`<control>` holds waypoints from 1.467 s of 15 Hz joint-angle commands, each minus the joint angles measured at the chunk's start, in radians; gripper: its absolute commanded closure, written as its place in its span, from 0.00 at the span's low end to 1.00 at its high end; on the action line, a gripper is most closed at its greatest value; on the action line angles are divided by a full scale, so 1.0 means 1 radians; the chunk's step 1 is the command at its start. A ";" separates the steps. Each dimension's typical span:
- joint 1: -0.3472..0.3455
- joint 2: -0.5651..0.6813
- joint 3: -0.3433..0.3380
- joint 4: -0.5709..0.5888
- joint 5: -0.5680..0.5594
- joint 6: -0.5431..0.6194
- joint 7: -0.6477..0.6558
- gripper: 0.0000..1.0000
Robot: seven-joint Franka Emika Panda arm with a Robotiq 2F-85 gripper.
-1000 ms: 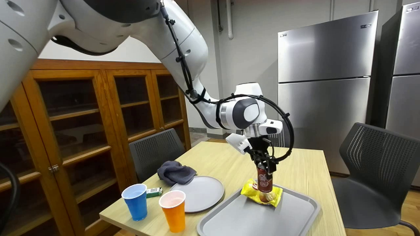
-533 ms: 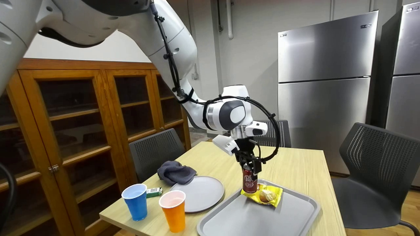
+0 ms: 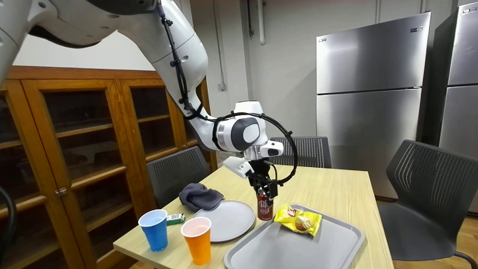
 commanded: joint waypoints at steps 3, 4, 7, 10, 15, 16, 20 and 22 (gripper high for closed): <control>0.045 -0.060 0.016 -0.086 -0.039 0.044 -0.019 0.61; 0.055 -0.061 0.018 -0.094 -0.043 0.051 -0.019 0.61; 0.081 -0.062 0.024 -0.114 -0.055 0.073 -0.016 0.61; 0.104 -0.064 0.031 -0.129 -0.063 0.096 -0.015 0.61; 0.120 -0.062 0.061 -0.141 -0.049 0.144 -0.020 0.61; 0.122 -0.060 0.067 -0.143 -0.047 0.155 -0.020 0.61; 0.142 -0.046 0.079 -0.140 -0.049 0.172 -0.013 0.61; 0.158 -0.041 0.078 -0.136 -0.055 0.175 -0.006 0.61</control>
